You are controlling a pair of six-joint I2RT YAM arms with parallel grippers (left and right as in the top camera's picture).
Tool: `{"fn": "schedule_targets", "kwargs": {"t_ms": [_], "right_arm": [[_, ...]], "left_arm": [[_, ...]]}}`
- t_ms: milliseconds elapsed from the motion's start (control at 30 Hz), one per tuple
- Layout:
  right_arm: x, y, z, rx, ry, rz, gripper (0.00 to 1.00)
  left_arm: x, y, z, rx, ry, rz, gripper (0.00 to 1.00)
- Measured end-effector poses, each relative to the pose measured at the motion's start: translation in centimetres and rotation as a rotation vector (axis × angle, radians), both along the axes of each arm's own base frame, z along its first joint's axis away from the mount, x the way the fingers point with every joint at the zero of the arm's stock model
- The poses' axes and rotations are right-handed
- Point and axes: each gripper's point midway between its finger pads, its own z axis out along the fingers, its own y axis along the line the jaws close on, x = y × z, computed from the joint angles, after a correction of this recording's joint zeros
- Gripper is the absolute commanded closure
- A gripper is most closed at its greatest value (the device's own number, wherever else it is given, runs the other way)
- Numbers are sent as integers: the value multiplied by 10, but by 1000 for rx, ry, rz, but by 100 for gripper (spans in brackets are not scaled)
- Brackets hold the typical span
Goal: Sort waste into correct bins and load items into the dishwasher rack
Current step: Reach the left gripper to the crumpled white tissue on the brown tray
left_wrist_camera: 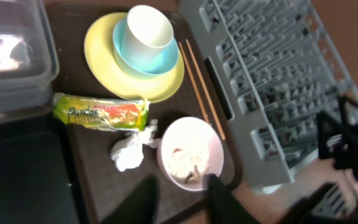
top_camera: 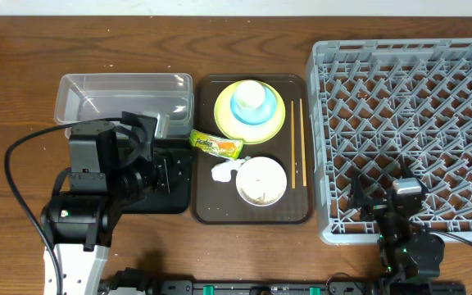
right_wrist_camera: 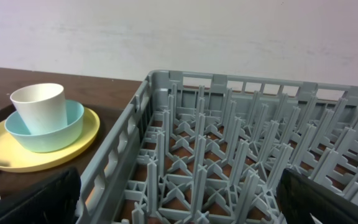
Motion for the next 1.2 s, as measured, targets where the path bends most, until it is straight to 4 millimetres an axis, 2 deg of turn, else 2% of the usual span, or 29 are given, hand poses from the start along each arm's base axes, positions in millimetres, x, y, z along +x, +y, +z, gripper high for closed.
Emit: {"fn": "schedule_targets", "kwargs": {"t_ms": [67,233,333,467,500,567,700,800,1067,1200], "right_arm": [[0,0,0,0,0,0,1],[0,0,0,0,0,0,1],[0,0,0,0,0,0,1],[0,0,0,0,0,0,1],[0,0,0,0,0,0,1],[0,0,0,0,0,0,1],[0,0,0,0,0,0,1],[0,0,0,0,0,0,1],[0,0,0,0,0,0,1],[0,0,0,0,0,0,1]], "left_arm": [[-2,-3,-1,-19,28,7,93],[-9,-6,-16,28,114,67,93],[-12,-6,-28,98,144,111,85],[-13,-12,-44,174,180,147,83],[-13,-15,-50,195,194,150,74],[-13,-21,-61,230,213,147,69],[-5,-31,-85,316,248,155,63],[3,-30,-102,373,271,177,60],[26,-35,-140,439,324,207,59],[29,-36,-158,464,362,204,59]]}}
